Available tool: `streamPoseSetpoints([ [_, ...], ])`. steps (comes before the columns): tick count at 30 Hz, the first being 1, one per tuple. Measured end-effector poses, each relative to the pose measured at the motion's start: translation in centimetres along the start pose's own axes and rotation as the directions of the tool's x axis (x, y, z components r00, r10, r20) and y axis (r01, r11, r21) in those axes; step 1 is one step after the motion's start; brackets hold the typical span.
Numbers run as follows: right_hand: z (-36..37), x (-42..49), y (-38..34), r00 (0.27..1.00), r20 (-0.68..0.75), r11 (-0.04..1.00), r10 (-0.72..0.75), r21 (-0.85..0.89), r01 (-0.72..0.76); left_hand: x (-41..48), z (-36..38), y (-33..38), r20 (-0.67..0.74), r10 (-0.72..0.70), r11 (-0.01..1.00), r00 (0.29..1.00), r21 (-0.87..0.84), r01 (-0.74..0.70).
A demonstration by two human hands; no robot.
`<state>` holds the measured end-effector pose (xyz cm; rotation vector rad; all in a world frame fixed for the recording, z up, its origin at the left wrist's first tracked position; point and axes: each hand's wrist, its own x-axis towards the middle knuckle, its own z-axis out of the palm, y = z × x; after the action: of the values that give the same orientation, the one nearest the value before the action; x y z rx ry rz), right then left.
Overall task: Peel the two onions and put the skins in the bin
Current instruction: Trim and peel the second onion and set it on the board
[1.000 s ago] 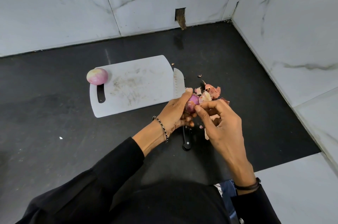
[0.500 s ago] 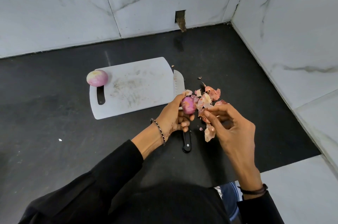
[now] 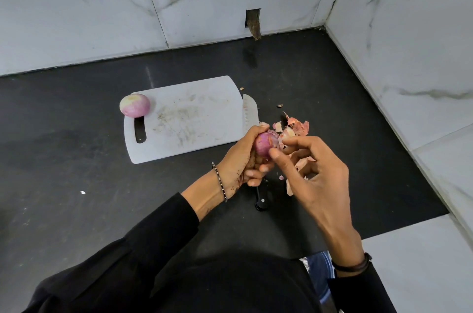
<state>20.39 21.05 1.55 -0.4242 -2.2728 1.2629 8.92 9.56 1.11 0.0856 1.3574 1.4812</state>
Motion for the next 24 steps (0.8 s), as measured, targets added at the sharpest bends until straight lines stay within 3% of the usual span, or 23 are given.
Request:
streamPoseSetpoints([
  [3, 0.6, -0.1, -0.3, 0.997, 0.031, 0.997, -0.070, -0.022, 0.071, -0.2, 0.0, 0.0, -0.048, 0.017, 1.000, 0.999, -0.022, -0.018],
  [8, 1.4, 0.0, -0.8, 0.998, -0.004, 0.997, -0.070, -0.045, 0.070, -0.6, 0.6, 0.3, -0.116, 0.043, 0.997, 0.992, -0.054, -0.050],
  [24, 1.7, -0.3, -1.3, 1.000, -0.006, 0.998, -0.002, 0.066, 0.003, -1.1, 1.9, 1.1, -0.206, 0.209, 0.963, 0.956, 0.212, -0.165],
])
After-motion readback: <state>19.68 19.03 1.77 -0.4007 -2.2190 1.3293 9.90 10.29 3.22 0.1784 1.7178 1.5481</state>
